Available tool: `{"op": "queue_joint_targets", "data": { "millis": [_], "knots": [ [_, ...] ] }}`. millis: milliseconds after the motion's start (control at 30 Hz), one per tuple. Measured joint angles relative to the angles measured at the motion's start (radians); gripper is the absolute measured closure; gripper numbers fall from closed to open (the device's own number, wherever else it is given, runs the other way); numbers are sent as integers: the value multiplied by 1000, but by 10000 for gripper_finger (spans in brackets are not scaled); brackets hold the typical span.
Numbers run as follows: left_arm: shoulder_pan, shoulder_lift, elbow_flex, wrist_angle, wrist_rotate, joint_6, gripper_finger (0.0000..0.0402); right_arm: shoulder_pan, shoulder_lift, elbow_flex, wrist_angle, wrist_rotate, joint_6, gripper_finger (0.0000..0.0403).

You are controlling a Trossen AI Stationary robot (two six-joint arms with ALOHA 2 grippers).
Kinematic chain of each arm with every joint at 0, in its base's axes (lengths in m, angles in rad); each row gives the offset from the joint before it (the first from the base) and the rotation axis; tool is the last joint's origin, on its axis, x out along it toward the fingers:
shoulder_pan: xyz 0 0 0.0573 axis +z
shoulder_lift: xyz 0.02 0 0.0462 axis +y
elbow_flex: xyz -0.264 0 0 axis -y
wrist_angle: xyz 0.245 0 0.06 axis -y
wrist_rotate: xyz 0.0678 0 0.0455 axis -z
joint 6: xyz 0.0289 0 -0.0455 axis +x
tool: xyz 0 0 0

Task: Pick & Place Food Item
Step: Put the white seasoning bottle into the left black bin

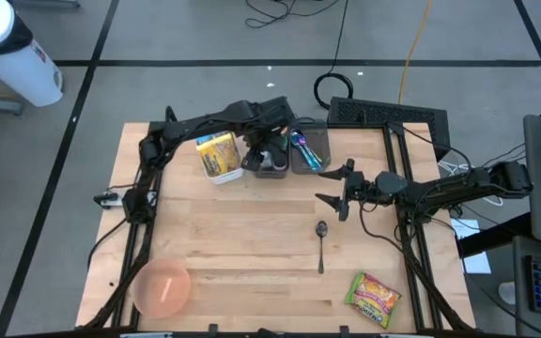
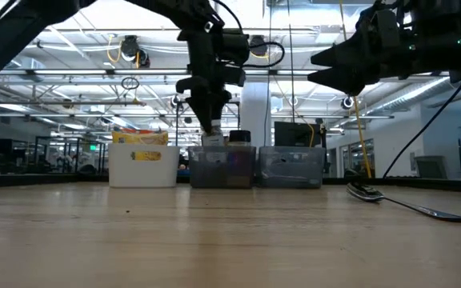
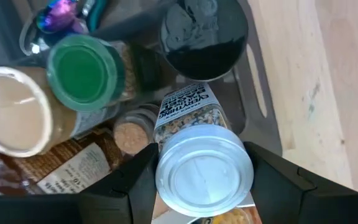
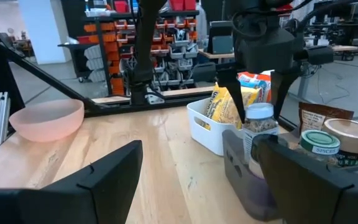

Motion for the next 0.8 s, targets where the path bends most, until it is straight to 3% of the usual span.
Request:
{"op": "queue_joint_targets", "data": {
  "millis": [800],
  "knots": [
    [11, 84, 25, -38, 34, -7, 191, 0, 0, 0, -13, -3, -2, 94]
  ]
}}
